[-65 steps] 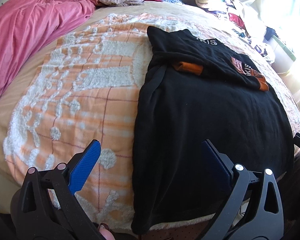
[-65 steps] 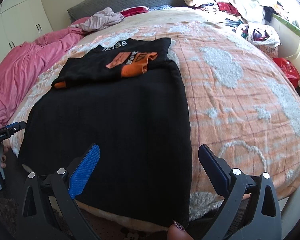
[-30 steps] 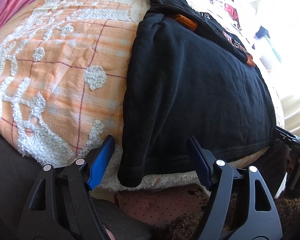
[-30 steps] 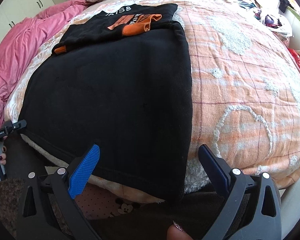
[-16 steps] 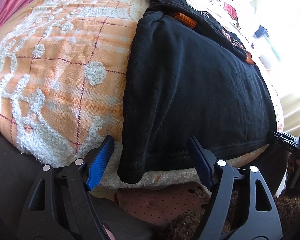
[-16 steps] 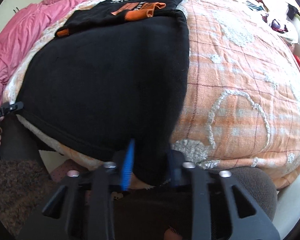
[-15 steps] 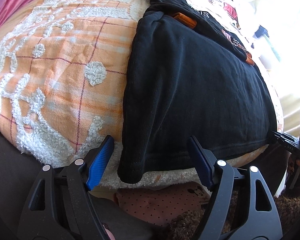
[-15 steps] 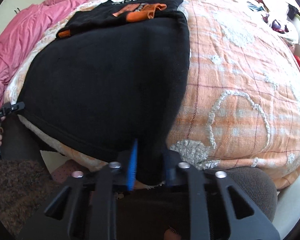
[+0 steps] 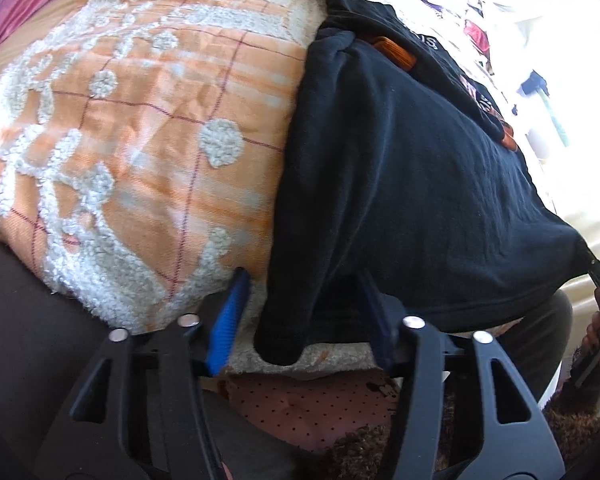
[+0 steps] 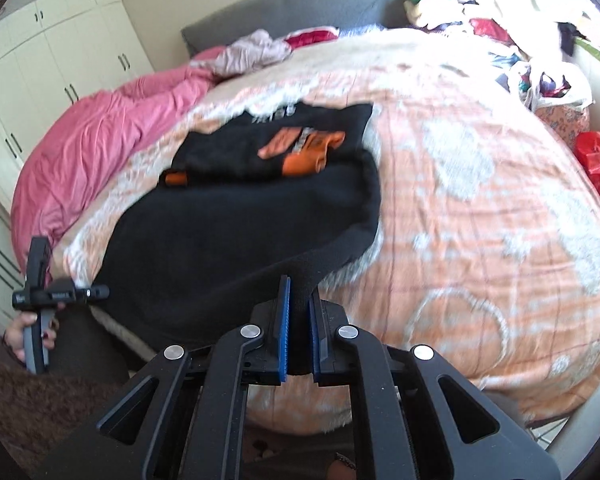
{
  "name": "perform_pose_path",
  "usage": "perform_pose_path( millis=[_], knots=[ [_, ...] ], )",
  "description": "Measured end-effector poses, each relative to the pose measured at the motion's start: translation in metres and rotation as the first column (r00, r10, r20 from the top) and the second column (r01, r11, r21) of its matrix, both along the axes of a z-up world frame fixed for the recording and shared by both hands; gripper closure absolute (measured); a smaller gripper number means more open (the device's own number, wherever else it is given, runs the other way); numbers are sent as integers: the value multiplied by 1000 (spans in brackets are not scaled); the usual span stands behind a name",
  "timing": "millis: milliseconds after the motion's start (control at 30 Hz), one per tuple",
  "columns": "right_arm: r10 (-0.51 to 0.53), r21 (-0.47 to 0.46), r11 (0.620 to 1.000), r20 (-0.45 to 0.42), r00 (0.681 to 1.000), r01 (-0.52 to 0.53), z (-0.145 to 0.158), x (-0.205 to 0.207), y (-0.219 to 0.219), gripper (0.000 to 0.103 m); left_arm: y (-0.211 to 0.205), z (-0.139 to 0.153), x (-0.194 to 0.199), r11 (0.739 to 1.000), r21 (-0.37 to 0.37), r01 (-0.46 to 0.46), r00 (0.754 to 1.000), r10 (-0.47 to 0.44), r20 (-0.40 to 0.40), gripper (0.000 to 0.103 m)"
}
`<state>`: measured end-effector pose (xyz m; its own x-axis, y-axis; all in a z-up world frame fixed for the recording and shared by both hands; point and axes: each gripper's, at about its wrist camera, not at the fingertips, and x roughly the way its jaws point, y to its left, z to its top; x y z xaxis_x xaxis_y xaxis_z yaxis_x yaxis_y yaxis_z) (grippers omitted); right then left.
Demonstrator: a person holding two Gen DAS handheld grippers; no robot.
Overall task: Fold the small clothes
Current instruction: 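Close the right tool on the hem while the left tool grasps the hem, then lift the hem with both tools and fold it toward the collar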
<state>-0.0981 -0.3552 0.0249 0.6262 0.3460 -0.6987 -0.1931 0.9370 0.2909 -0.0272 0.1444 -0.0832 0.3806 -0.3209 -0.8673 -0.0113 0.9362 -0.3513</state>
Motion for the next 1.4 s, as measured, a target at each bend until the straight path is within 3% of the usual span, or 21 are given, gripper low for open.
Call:
perform_pose_path(
  millis=[33, 100, 300, 633, 967, 1400],
  knots=[
    [-8, 13, 1000, 10, 1000, 8, 2, 1, -1, 96, 2, 0, 0, 1000, -5, -2, 1000, 2, -1, 69],
    [-19, 35, 999, 20, 1000, 19, 3, 7, -1, 96, 4, 2, -1, 1000, -19, -1, 1000, 1, -1, 86],
    [-48, 59, 997, 52, 997, 45, 11, 9, -4, 96, 2, 15, 1, 999, -32, 20, 999, -19, 28, 100],
    [-105, 90, 991, 103, 989, 95, 24, 17, -11, 96, 5, 74, 21, 999, -31, 15, 976, -7, 219, 100],
    [-151, 91, 986, 166, 974, 137, 43, 35, -16, 96, 0, 112, 54, 1000, -14, 4, 939, 1, 343, 100],
    [-188, 93, 981, 226, 956, 171, 64, 77, -13, 96, -4, 138, 97, 1000, 4, -11, 907, 9, 420, 100]
  ],
)
